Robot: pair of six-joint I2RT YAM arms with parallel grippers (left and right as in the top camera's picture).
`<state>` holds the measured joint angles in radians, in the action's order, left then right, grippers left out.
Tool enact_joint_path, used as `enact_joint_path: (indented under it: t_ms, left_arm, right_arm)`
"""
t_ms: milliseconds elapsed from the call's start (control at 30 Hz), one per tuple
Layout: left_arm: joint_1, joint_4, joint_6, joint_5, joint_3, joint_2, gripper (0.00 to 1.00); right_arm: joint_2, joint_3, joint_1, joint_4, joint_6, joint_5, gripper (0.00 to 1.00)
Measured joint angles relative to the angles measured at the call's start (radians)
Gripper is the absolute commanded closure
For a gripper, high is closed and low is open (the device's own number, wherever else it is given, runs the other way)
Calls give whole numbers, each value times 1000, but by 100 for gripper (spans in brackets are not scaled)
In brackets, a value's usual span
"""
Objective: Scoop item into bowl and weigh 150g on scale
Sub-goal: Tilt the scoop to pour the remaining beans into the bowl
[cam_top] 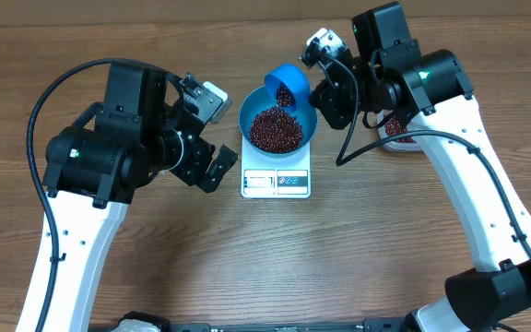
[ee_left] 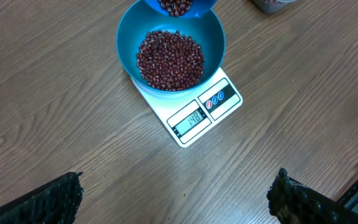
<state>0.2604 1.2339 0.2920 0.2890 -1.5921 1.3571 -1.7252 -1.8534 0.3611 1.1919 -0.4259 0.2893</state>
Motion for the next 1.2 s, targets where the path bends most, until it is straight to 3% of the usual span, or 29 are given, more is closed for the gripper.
enact_joint_path:
  t_ms: [467,1200]
  left_arm:
    - [0,0,0,0,0,0,0]
    - [0,0,0,0,0,0,0]
  right_arm:
    - [0,0,6,-3,-85,-8,96]
    - [0,0,6,-3,-90,-9,96]
